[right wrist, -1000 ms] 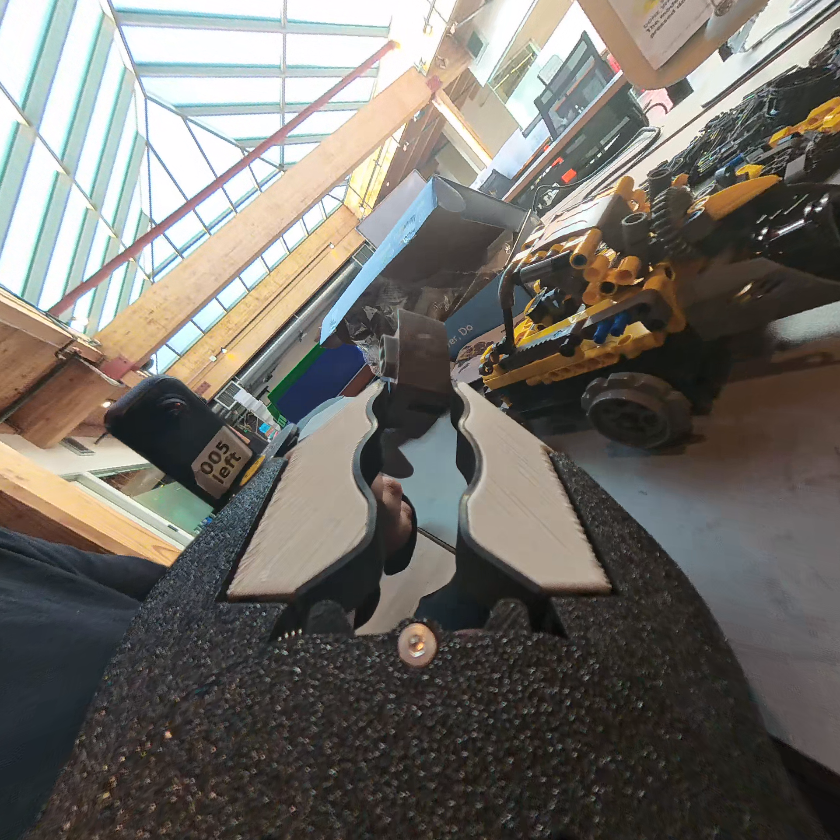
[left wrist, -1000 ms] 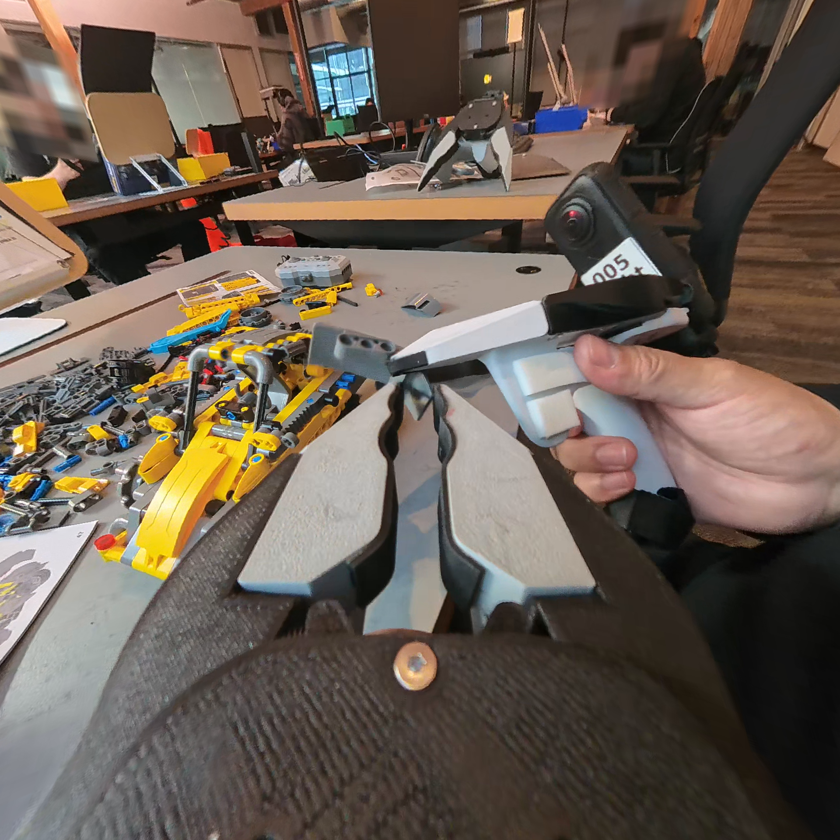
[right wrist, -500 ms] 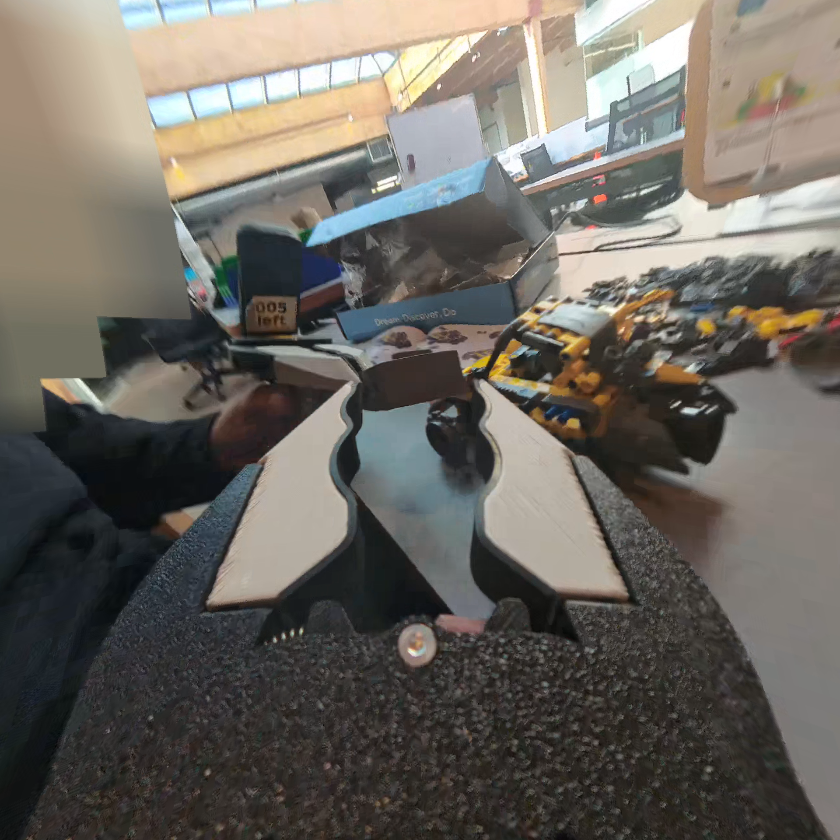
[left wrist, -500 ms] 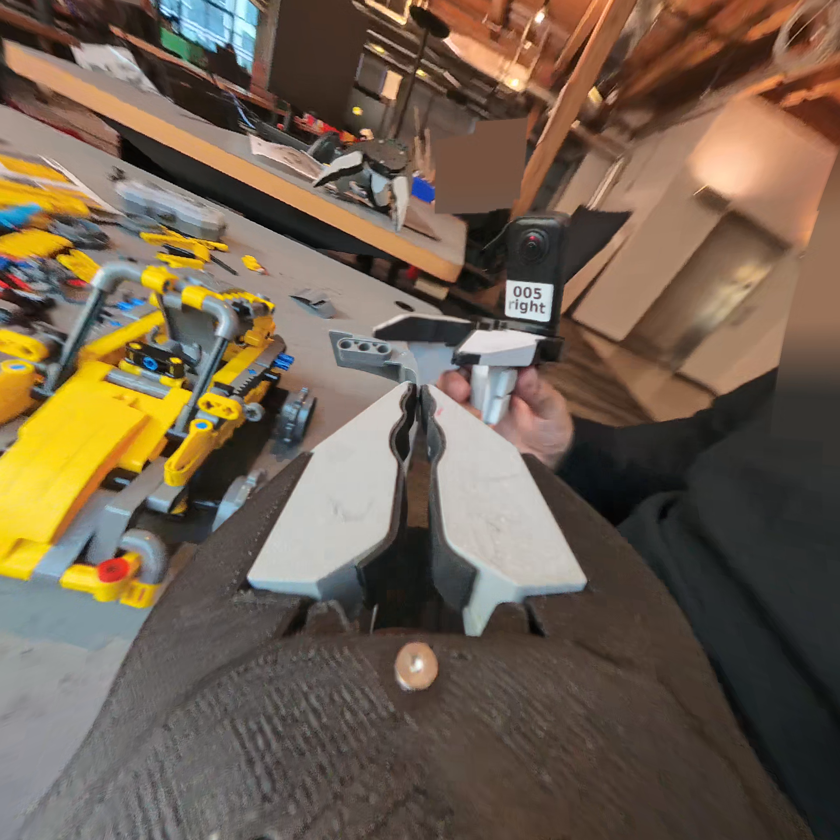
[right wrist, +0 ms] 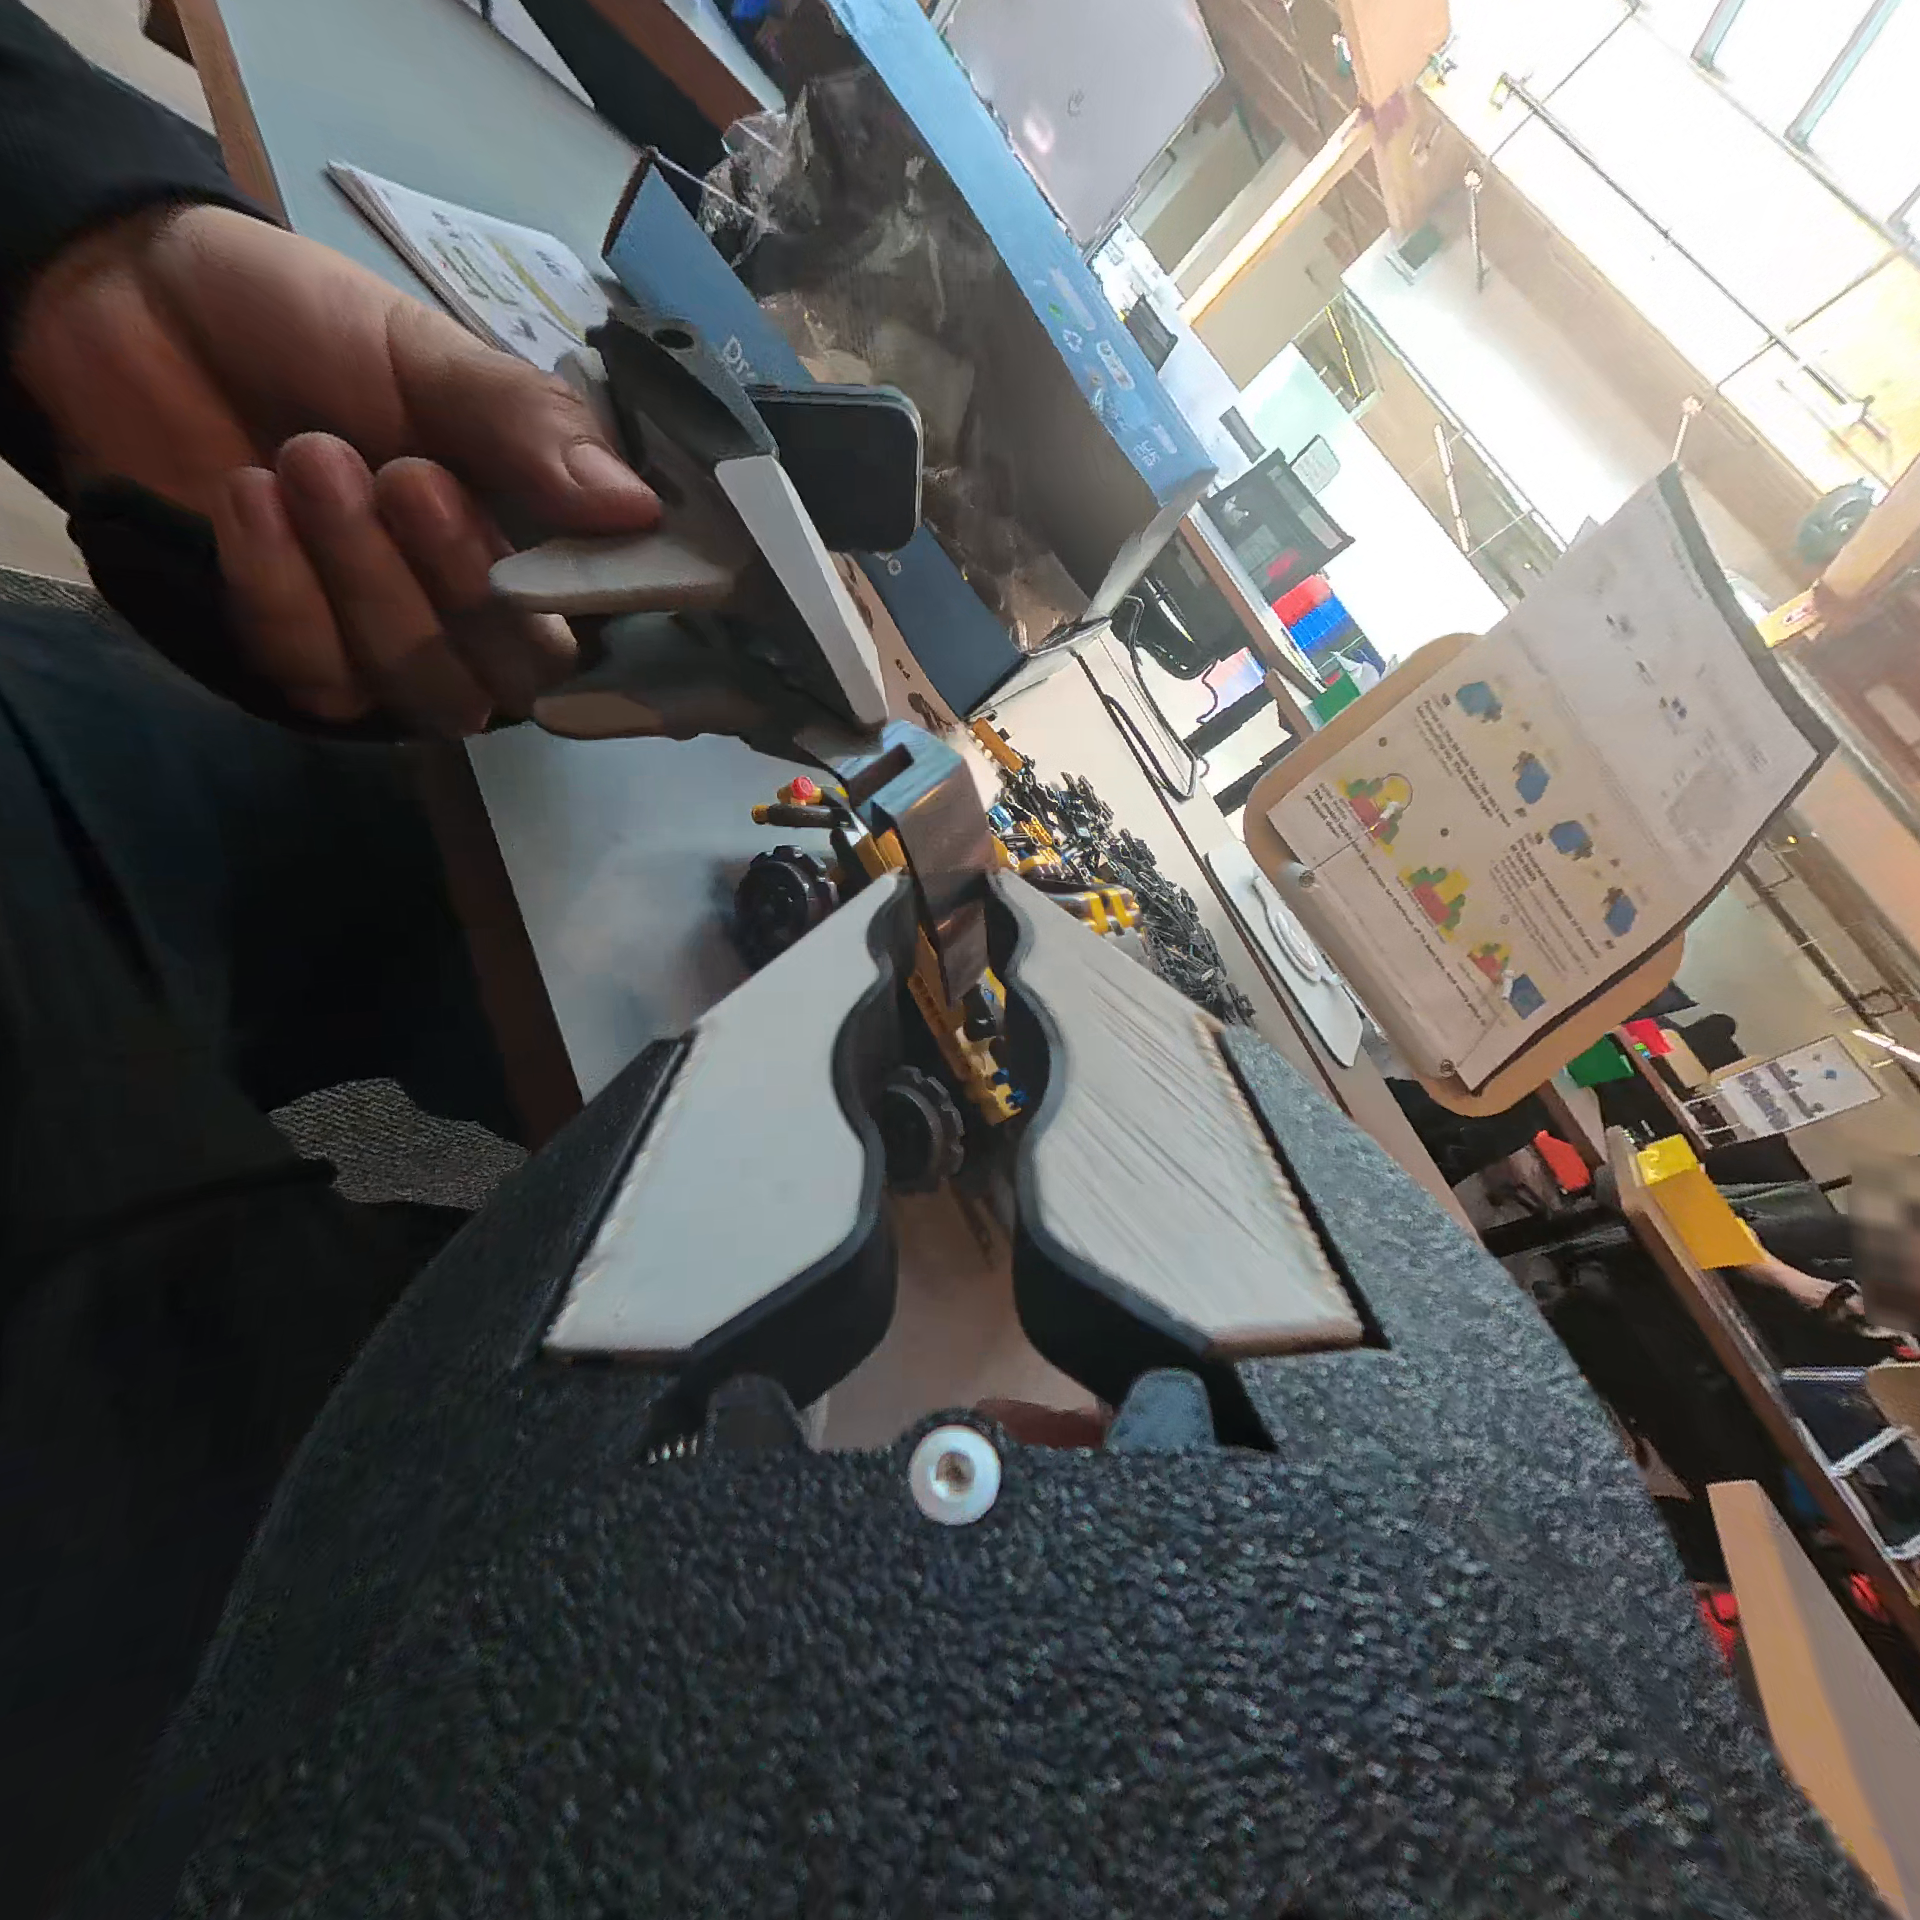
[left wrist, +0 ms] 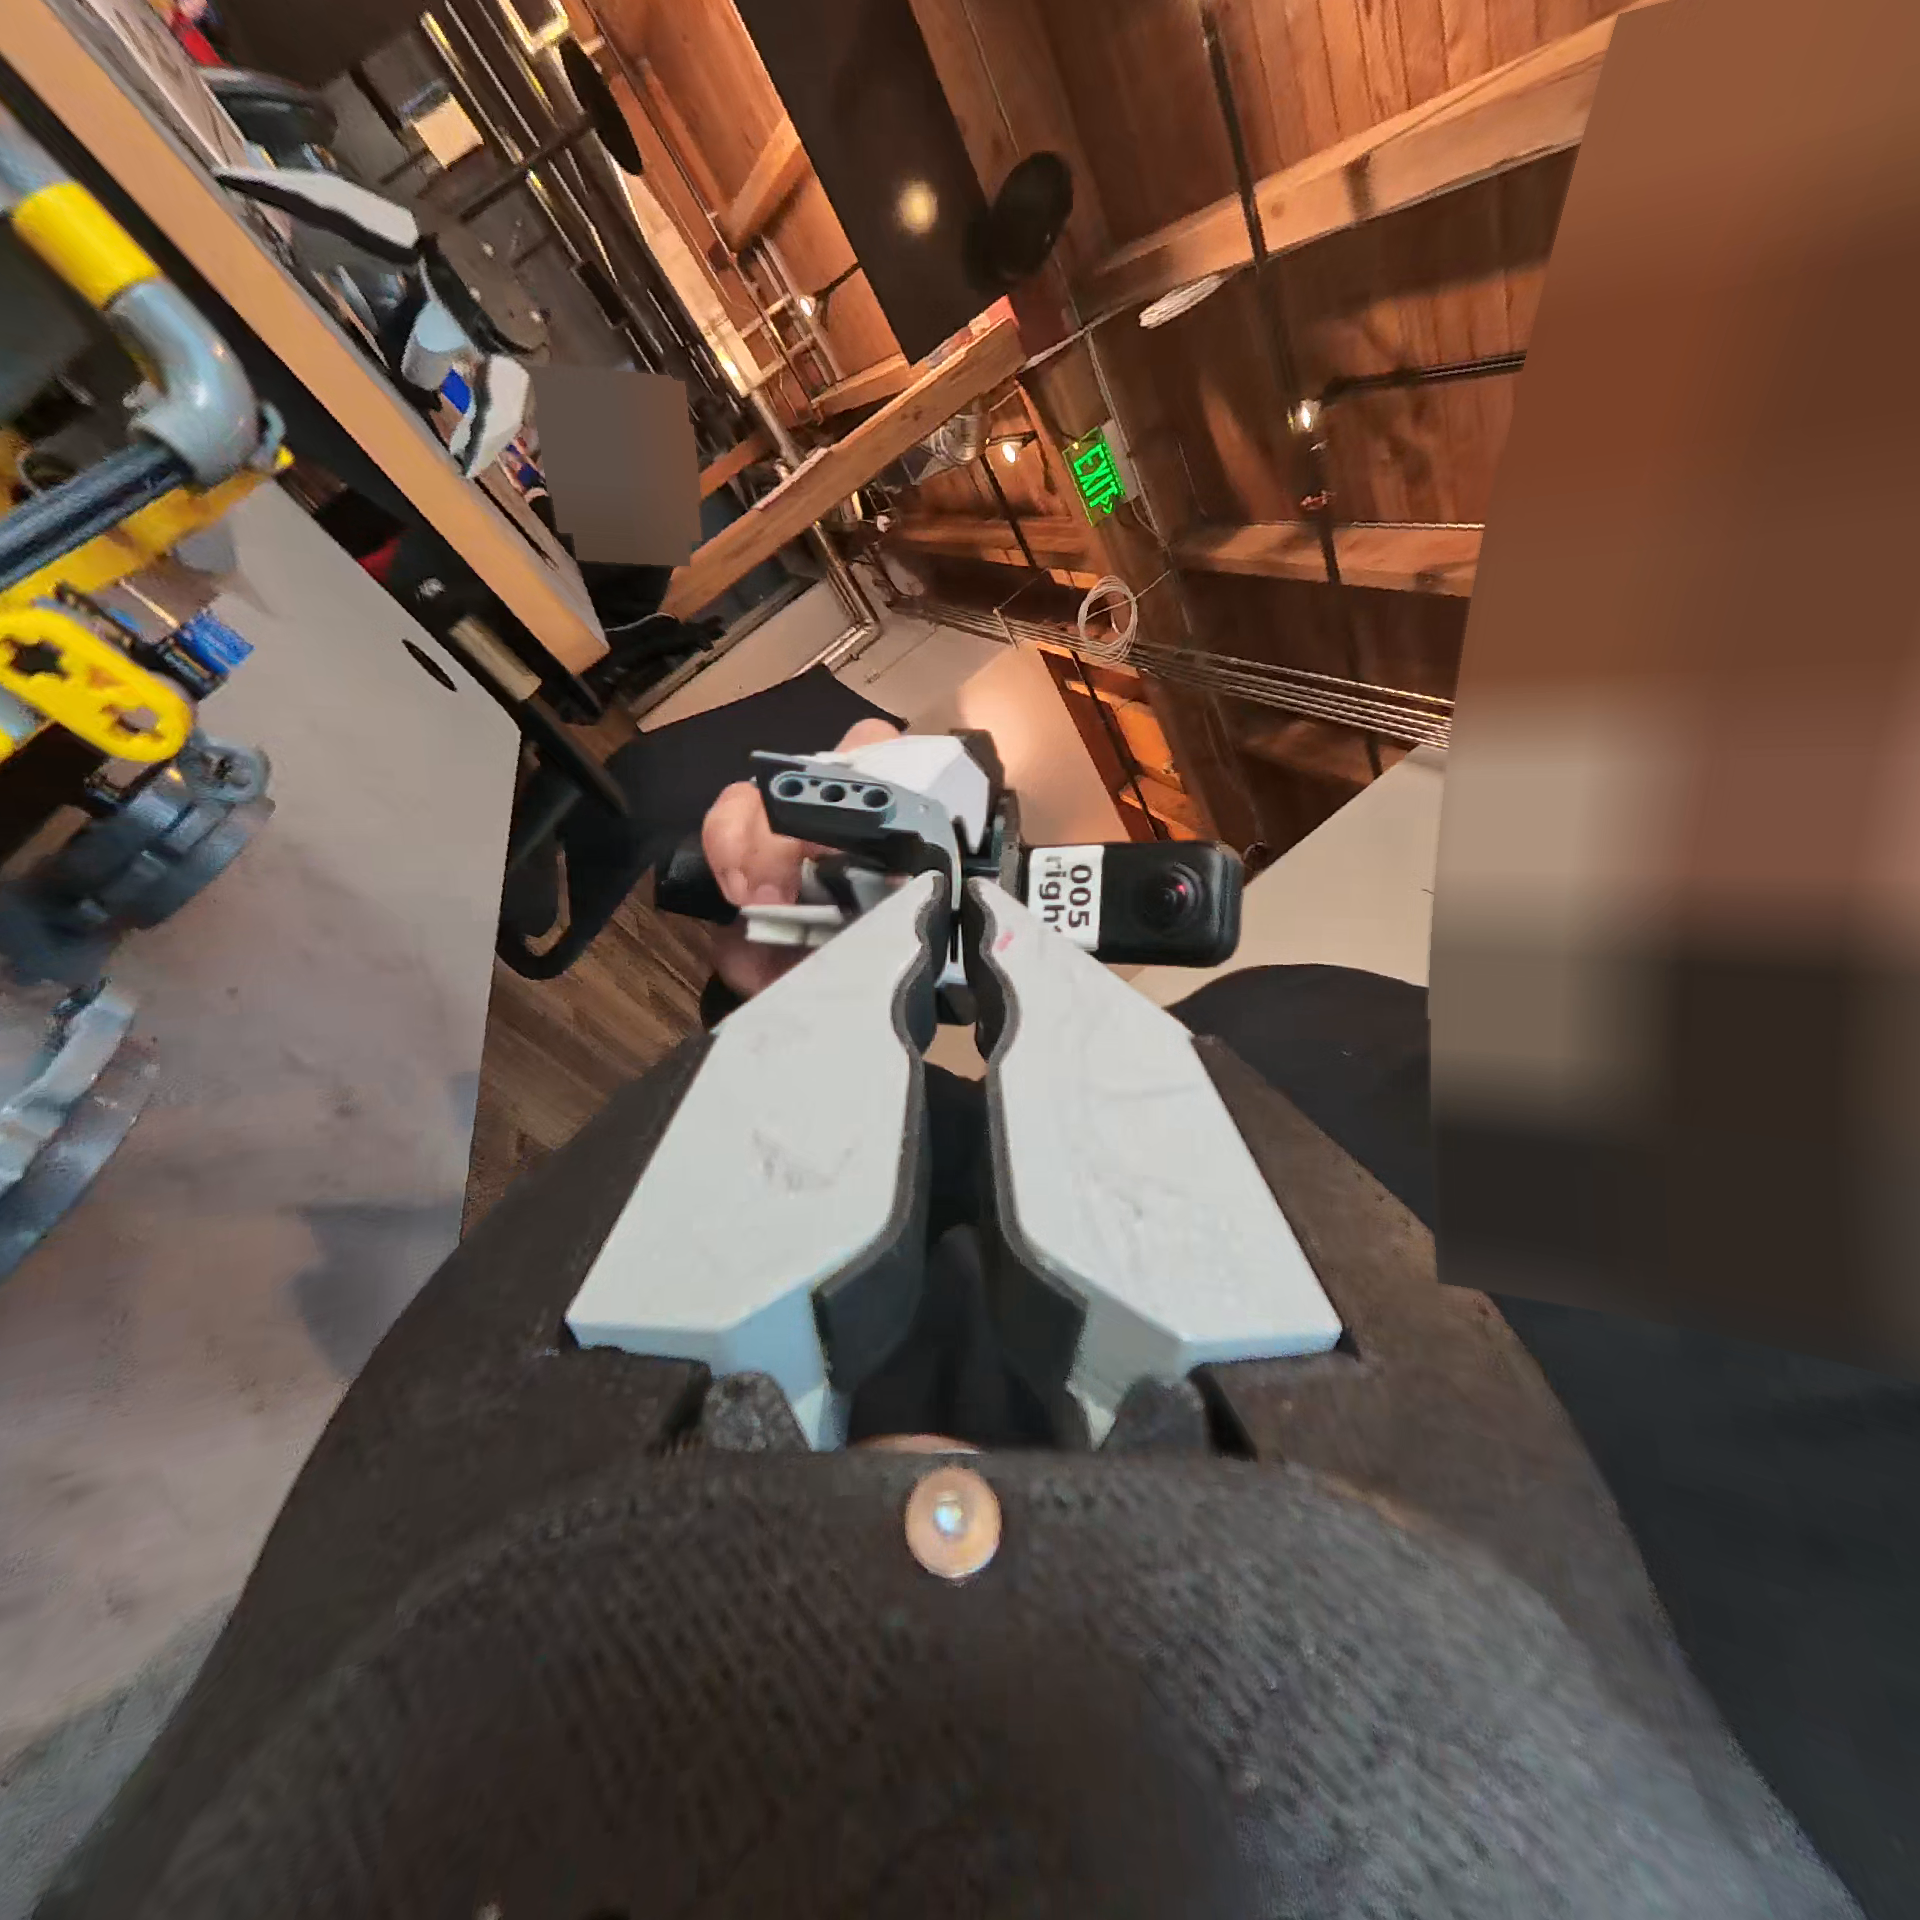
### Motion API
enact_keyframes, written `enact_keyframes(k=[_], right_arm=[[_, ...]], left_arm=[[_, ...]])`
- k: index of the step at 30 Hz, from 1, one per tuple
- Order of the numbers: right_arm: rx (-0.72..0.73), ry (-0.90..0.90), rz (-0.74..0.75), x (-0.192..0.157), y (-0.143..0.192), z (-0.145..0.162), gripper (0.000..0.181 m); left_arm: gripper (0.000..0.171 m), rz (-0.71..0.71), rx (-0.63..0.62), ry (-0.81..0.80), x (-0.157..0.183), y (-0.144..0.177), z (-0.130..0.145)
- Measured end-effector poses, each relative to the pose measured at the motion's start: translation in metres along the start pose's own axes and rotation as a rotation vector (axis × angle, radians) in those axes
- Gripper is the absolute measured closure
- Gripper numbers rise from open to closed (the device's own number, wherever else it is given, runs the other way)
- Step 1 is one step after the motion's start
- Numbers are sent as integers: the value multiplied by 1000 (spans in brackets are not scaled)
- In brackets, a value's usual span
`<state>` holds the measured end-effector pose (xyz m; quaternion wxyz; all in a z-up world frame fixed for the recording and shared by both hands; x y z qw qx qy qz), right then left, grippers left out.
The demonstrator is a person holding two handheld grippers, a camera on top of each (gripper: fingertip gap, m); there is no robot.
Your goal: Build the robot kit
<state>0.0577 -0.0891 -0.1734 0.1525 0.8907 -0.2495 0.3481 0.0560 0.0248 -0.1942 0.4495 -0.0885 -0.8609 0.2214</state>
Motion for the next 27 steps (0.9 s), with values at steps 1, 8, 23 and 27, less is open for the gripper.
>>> enact_keyframes(k=[1,8,23,27], right_arm=[[-5,9,1,-1,0,0,173],[-139,132,11,-3,-3,15,181],[-202,312,-18,-25,-20,9,181],[-194,313,-37,-30,-19,8,181]], left_arm=[[171,8,2,8,-1,0,1],[138,-467,-198,-357,-16,11,-6],[150,-747,-481,-941,-8,4,12],[148,-759,-511,-927,-13,4,16]])
Point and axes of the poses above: each gripper's, where its closed fingertips meet, y back along the fingers, z out of its underside, x = y × z across the jaws, the point moved 6 cm from there along y, back along the fingers, and after that the axes turned 6 degrees about z, right-handed, at the moved point
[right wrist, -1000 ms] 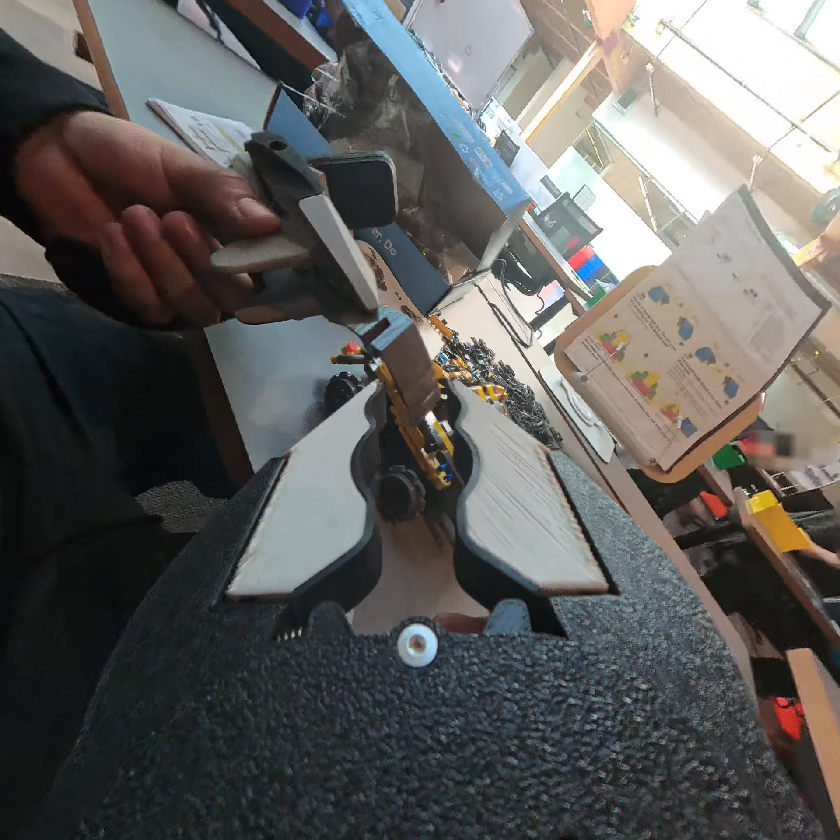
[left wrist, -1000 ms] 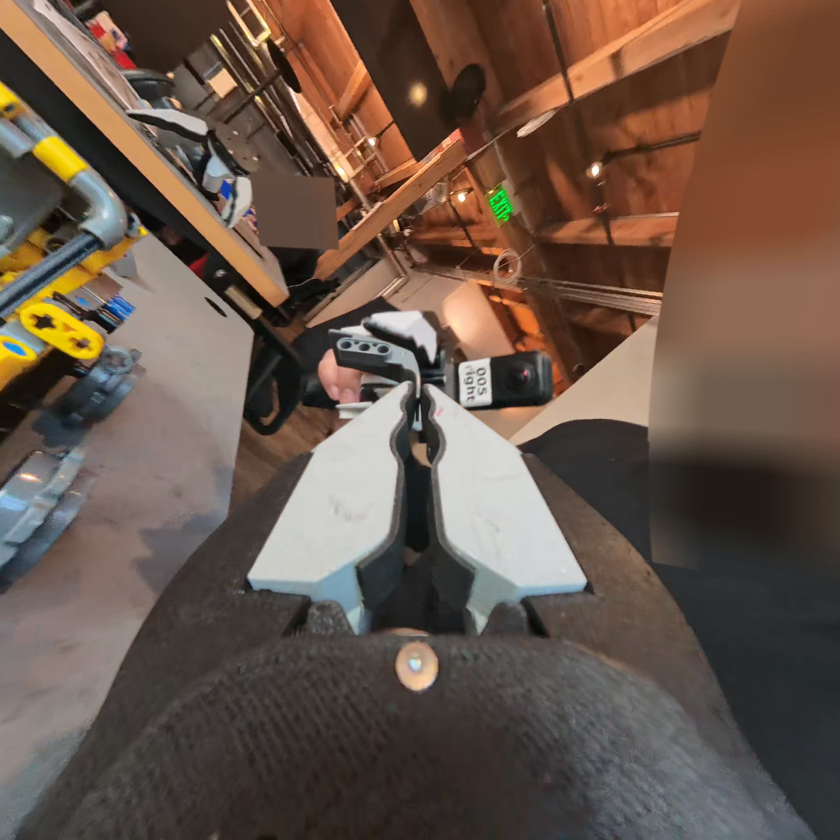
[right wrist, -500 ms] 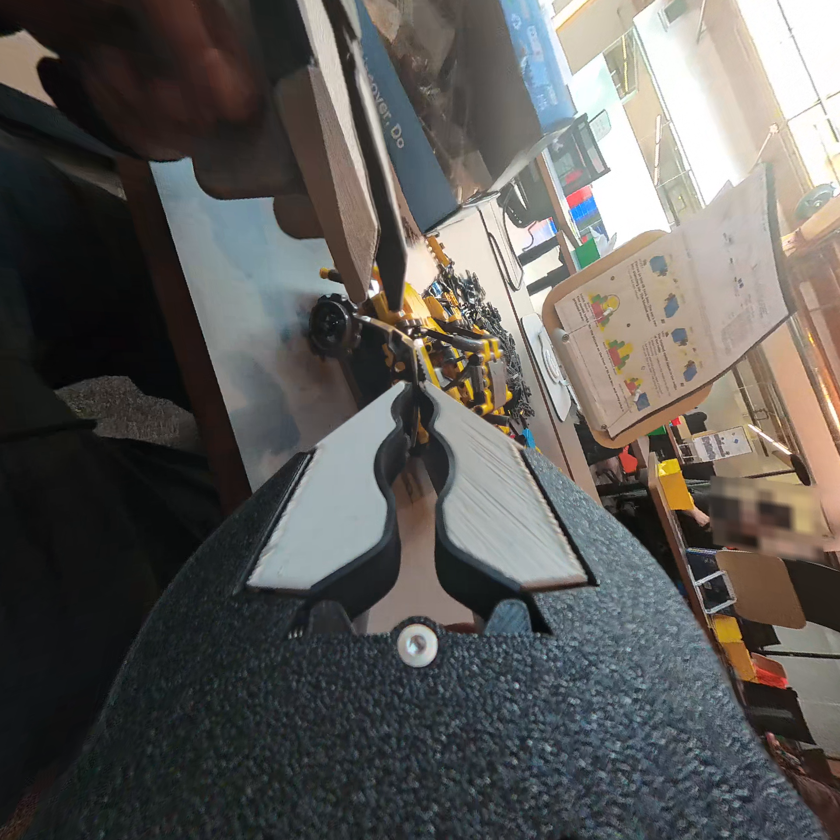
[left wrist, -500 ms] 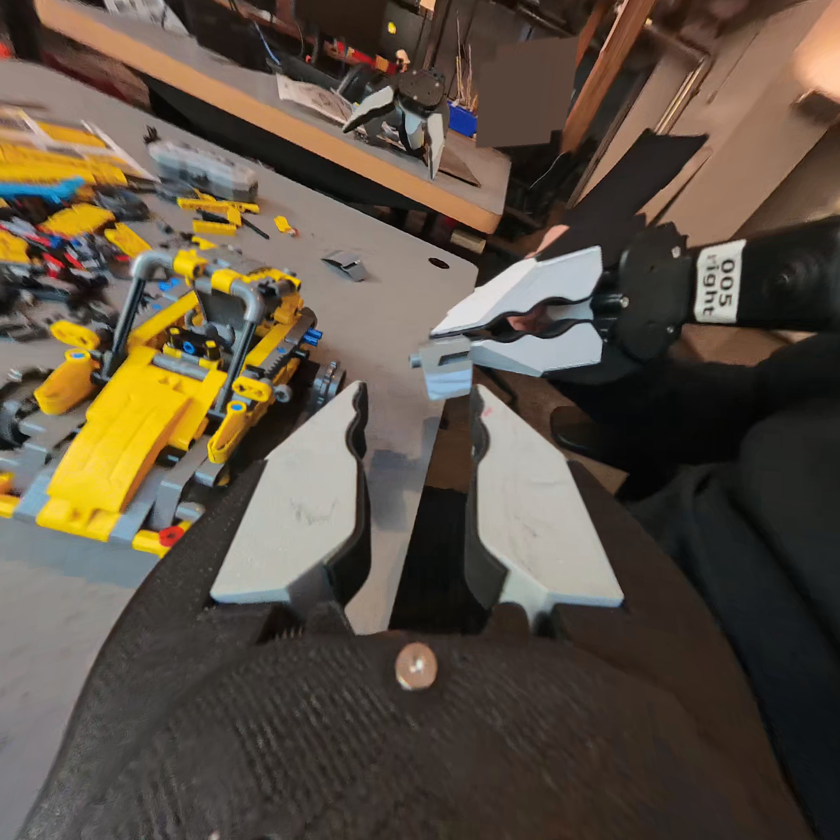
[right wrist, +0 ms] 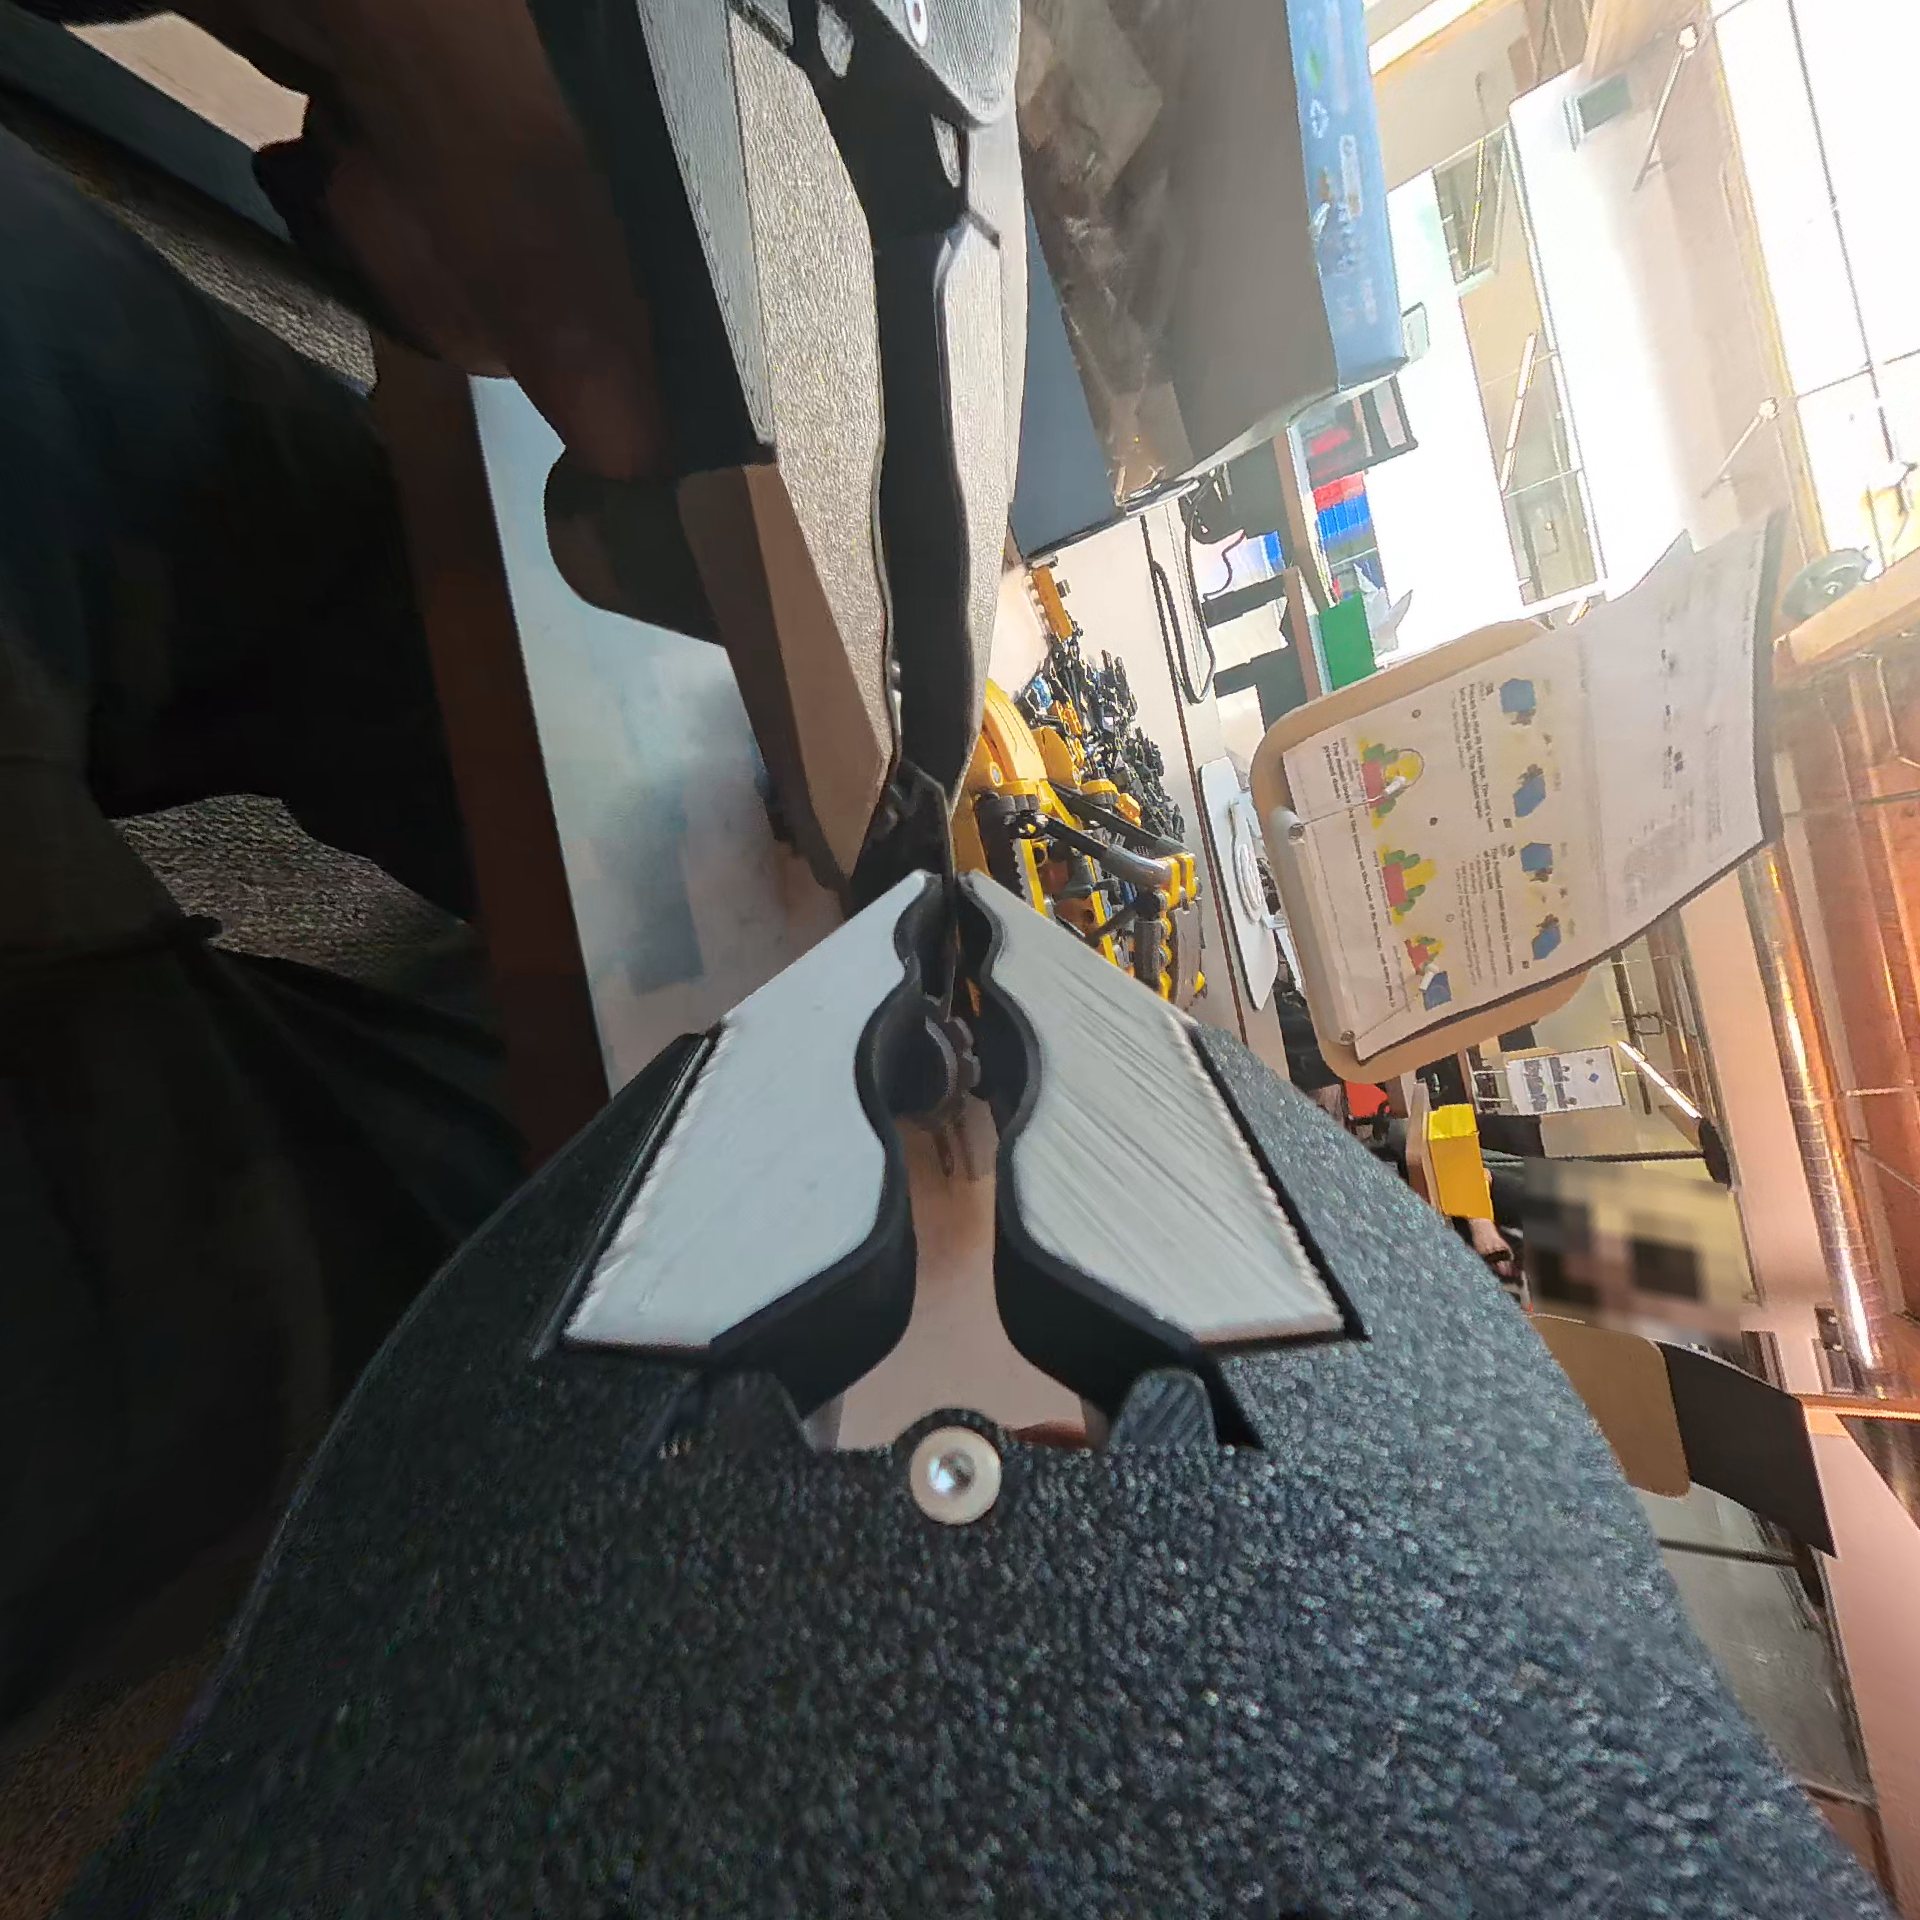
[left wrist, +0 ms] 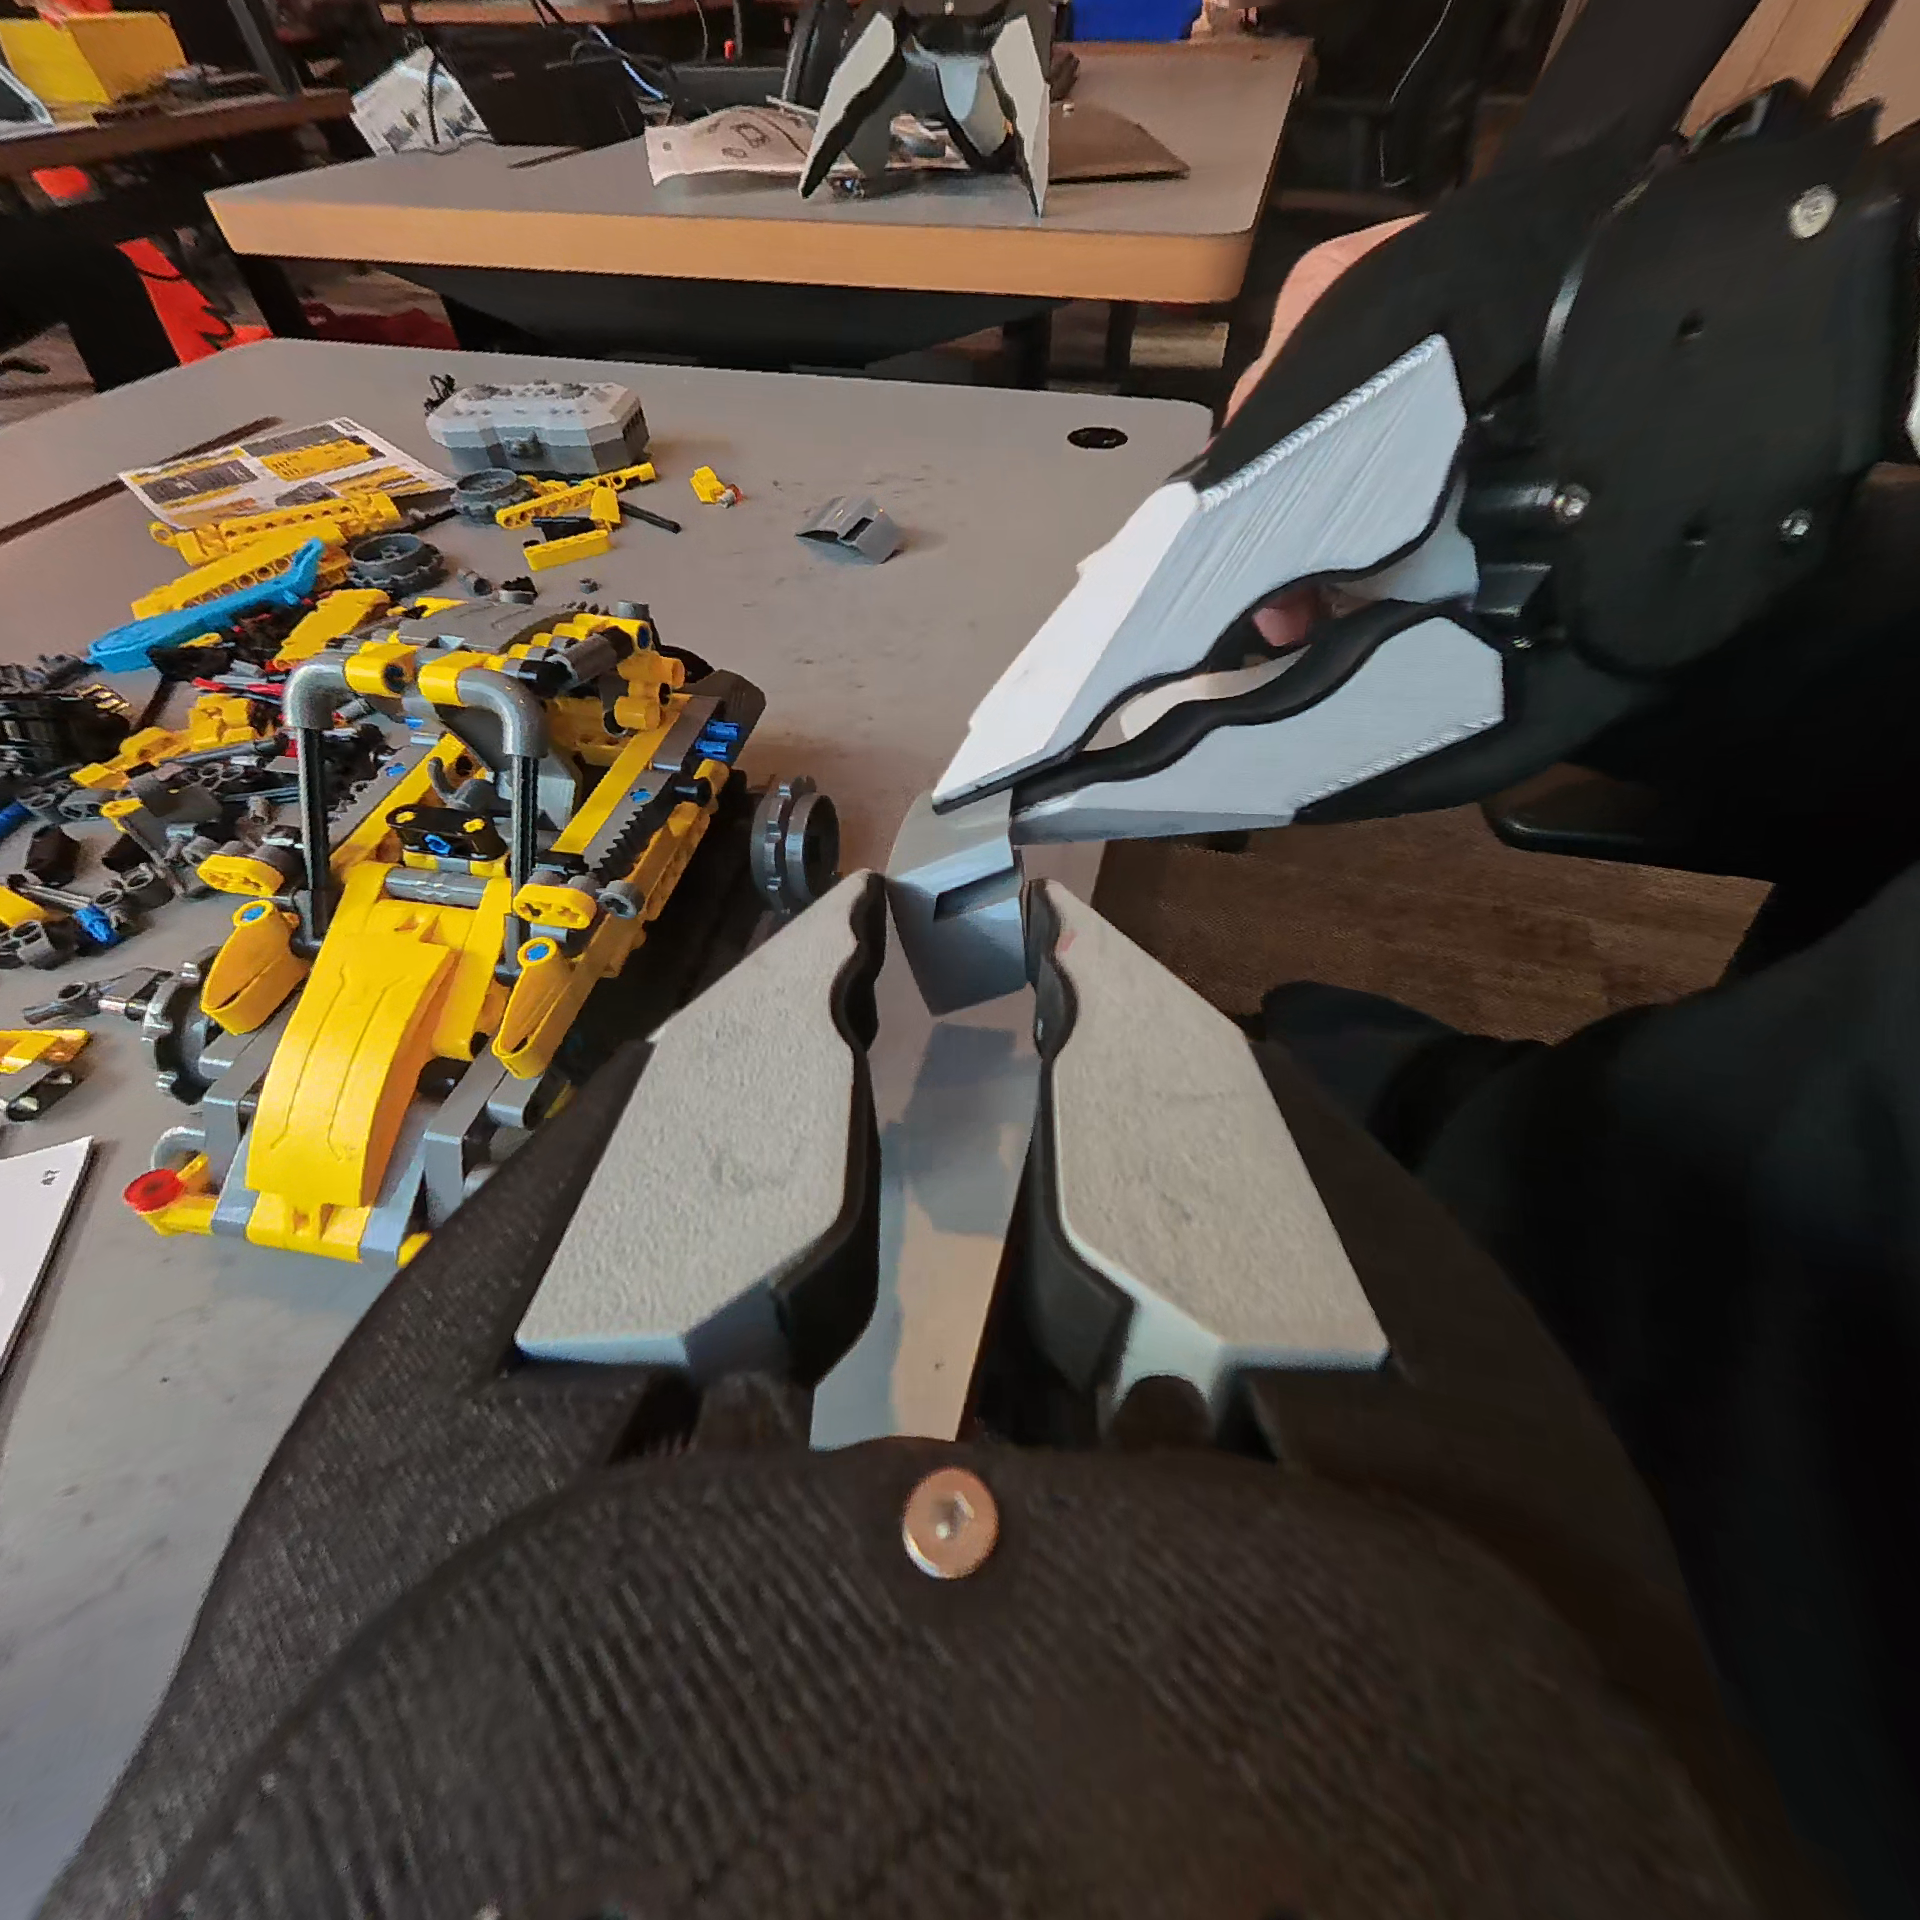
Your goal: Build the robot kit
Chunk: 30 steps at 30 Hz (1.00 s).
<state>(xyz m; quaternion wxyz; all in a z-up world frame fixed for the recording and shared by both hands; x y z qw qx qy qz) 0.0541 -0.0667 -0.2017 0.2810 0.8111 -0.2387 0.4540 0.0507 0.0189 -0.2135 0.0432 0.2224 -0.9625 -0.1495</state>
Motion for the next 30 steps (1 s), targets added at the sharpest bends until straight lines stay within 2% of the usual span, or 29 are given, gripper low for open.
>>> enact_keyframes(k=[4,7,9,14,20,23,30], right_arm=[[11,-5,0,0,1,-1,181],[52,-84,-14,2,4,-2,180],[103,-212,-73,6,7,-1,178],[257,-647,-292,22,17,10,158],[422,-921,-491,23,25,13,150],[471,-941,-554,22,30,10,150],[475,-848,-585,15,33,0,148]], left_arm=[[150,1,-3,-21,-1,0,1],[151,15,22,-36,0,2,-1],[151,31,48,-62,2,4,-2],[151,89,135,-128,8,10,-9],[151,117,180,-263,16,15,-12],[151,125,191,-329,20,18,-12],[152,144,218,-414,25,24,-14]])
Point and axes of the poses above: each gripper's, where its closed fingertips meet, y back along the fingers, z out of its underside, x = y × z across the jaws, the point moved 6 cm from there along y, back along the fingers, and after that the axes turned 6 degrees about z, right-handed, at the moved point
